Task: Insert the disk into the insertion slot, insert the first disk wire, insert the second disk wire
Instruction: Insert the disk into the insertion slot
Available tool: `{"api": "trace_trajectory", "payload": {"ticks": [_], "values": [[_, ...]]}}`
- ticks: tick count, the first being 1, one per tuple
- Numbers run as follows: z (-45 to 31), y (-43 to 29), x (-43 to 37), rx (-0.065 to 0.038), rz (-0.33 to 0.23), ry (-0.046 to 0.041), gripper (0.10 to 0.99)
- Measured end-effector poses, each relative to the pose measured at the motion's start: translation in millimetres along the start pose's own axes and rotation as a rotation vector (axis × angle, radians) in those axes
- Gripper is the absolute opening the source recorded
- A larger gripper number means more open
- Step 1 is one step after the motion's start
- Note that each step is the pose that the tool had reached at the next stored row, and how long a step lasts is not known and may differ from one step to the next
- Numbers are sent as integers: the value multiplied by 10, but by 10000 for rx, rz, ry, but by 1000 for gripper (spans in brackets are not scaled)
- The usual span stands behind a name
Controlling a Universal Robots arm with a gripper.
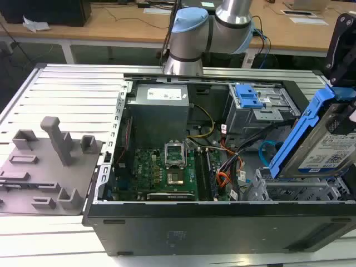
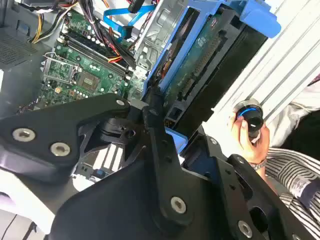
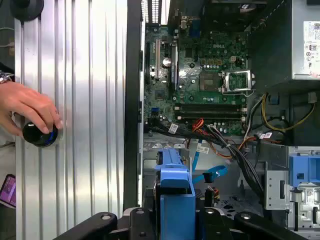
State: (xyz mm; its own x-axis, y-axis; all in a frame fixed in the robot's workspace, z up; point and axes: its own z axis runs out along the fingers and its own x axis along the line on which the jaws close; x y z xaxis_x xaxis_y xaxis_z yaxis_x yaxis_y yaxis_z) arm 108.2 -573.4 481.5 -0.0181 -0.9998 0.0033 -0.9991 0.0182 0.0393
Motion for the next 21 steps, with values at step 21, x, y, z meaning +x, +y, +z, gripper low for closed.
{"api": "trace_trajectory", "payload": {"ticks": [21], "values": [[385,-104,-223,-24,62,13,365]]}}
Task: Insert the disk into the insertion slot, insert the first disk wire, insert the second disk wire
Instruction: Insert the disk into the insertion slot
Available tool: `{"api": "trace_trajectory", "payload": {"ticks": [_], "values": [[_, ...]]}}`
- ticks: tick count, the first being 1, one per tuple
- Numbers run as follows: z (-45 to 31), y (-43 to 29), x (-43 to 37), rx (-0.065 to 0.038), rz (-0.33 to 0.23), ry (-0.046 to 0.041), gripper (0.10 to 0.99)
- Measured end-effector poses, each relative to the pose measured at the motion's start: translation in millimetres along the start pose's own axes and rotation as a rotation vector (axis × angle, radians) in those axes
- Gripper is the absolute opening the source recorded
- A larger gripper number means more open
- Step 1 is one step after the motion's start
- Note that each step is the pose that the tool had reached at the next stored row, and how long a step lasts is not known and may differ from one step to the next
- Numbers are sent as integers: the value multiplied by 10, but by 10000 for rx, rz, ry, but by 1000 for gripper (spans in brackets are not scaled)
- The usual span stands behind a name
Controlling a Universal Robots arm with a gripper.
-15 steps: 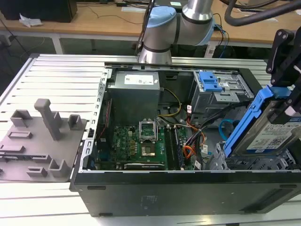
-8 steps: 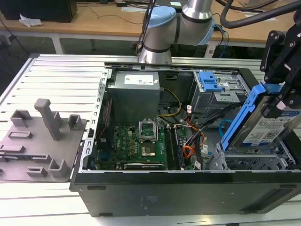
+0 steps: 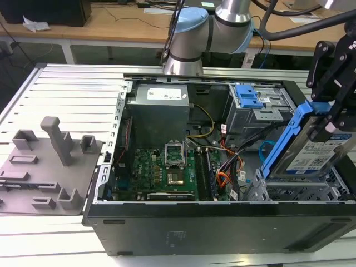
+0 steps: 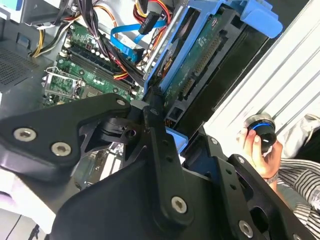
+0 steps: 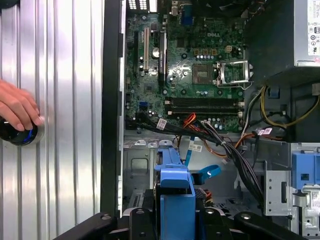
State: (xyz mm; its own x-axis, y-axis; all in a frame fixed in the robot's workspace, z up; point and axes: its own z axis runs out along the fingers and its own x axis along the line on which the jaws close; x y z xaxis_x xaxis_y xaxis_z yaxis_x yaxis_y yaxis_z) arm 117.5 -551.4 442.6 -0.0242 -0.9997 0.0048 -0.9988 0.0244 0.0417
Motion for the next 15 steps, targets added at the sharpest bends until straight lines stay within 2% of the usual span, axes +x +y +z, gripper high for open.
{"api": "trace_trajectory", "payload": {"ticks": [2,4,8,15], "values": [[1,0,-1,0,325,36,365],[6,1,0,0,388,46,365],[109,-4,-1,-8,389,47,365],[189,-7,-1,-7,388,46,365]]}}
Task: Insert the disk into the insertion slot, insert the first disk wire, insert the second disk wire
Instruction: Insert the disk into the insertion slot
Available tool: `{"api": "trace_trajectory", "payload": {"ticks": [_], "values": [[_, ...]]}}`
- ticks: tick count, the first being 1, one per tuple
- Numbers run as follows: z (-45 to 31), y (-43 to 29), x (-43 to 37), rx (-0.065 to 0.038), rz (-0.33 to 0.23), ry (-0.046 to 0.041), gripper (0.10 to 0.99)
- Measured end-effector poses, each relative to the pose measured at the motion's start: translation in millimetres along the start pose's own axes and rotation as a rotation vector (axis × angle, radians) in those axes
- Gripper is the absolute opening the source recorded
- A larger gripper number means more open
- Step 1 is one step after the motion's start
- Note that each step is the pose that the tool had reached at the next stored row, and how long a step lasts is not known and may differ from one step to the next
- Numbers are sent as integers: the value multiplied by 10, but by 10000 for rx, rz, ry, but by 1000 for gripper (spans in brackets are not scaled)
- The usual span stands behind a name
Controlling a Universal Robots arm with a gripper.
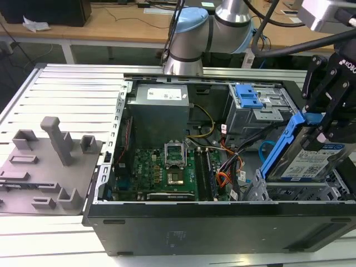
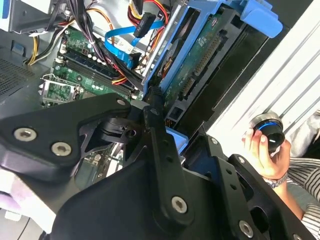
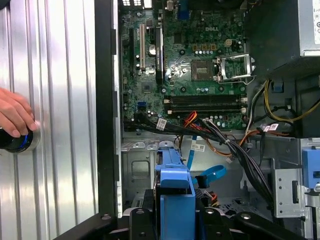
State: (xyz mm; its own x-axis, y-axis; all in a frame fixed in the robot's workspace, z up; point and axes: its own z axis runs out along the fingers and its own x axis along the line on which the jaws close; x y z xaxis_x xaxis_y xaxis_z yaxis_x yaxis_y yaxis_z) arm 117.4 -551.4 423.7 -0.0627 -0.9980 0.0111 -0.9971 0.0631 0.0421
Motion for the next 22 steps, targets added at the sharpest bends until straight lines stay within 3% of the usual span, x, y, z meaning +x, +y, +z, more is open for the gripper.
{"api": "trace_trajectory", "payload": {"ticks": [2,8,9,13,14,17,18,20,22], "values": [[39,-1,-1,0,0,1,365],[42,-2,-1,0,0,1,373],[43,-2,-1,0,0,1,439],[44,-2,-1,0,0,0,439],[44,-2,0,0,0,1,424],[45,-2,-1,0,0,1,235],[45,-2,-1,0,-1,1,235],[46,-2,-1,1,0,0,114],[47,-2,-1,0,0,0,106]]}}
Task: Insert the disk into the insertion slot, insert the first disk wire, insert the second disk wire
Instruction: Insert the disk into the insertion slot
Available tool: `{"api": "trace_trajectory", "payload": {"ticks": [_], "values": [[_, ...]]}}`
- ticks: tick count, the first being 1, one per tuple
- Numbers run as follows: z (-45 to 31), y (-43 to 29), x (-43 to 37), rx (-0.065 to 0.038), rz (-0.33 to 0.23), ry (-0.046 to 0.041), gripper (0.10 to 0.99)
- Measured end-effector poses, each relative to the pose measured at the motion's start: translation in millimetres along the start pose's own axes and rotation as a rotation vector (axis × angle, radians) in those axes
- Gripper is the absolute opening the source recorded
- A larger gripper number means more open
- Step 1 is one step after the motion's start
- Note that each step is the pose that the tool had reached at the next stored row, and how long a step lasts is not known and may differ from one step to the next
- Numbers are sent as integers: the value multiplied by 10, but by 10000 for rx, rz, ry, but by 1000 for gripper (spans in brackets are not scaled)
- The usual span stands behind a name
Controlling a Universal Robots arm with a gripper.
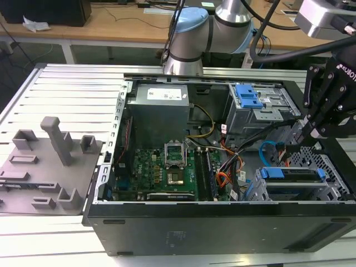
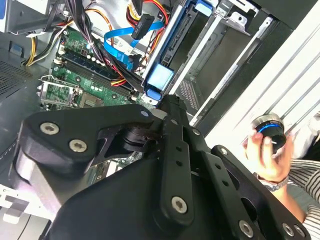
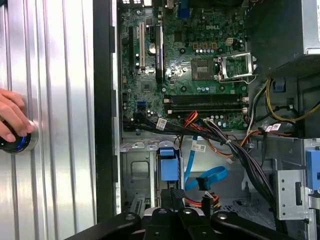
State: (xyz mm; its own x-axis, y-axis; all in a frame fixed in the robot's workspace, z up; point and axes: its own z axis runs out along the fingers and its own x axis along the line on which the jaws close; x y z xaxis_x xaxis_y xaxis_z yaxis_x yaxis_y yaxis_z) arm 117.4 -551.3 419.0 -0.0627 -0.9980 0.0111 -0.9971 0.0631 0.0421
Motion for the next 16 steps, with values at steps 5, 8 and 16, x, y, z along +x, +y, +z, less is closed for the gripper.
{"api": "trace_trajectory", "payload": {"ticks": [5,8,16], "values": [[46,-2,0,0,0,-1,106],[119,-5,-1,0,0,-1,106],[334,-14,-3,0,0,-1,106]]}}
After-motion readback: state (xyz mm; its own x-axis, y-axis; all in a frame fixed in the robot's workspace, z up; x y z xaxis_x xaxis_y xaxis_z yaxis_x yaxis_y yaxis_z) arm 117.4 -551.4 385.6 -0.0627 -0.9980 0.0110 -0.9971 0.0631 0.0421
